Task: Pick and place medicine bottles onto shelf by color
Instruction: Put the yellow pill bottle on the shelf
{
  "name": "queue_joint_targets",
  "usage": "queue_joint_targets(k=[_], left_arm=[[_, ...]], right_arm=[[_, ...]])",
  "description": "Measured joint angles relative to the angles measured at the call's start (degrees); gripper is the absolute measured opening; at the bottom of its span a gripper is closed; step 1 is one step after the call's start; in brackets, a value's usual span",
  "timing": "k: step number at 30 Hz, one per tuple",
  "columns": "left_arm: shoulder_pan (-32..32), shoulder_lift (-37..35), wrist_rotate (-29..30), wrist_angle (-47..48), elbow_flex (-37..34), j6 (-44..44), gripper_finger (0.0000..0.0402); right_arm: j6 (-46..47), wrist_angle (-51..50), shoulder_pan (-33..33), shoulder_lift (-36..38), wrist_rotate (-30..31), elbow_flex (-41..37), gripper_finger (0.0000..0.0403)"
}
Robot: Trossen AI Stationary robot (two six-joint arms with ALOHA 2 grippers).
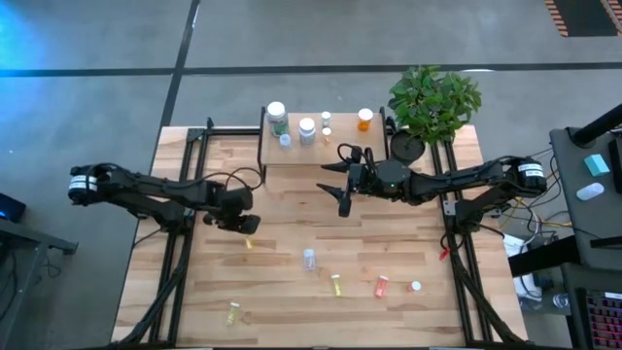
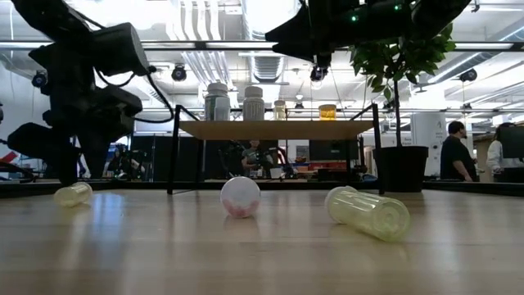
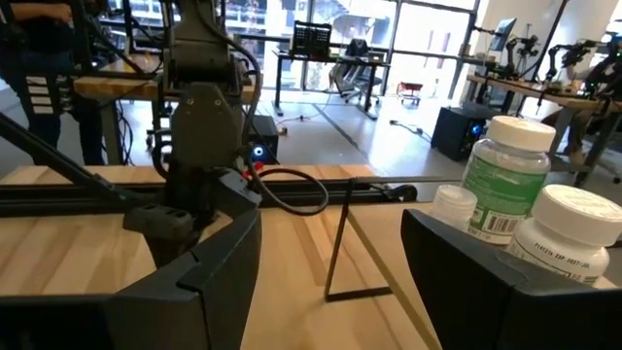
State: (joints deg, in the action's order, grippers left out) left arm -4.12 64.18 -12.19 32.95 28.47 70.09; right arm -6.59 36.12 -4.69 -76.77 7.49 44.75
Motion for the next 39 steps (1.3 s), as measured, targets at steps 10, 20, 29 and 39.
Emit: queue_joint_targets(k=[10, 20, 29, 39], left_arm=[[4.33, 4.48, 2.04, -7.07, -0.02, 4.69, 0.0201], [5.9, 11.75, 1.88, -7.19, 0.87, 4.25, 0.0201], [6.1, 10.22, 1.95, -6.88, 0.55, 3.93, 0.0181], [6.12, 8.55, 2.14, -6.52, 0.73, 1.85, 0.0151]], right_arm=[[-0.96, -0.85, -0.22, 0.0, 0.0, 0.0, 0.0237], [-0.94, -1.18, -0.22, 0.0, 0.0, 0.0, 0.0237], [-0.95, -1.13, -0.25, 0.0, 0.01, 0.0, 0.0237], [-1.0, -0.08, -0.61, 0.0, 0.02, 0.0, 0.0237]])
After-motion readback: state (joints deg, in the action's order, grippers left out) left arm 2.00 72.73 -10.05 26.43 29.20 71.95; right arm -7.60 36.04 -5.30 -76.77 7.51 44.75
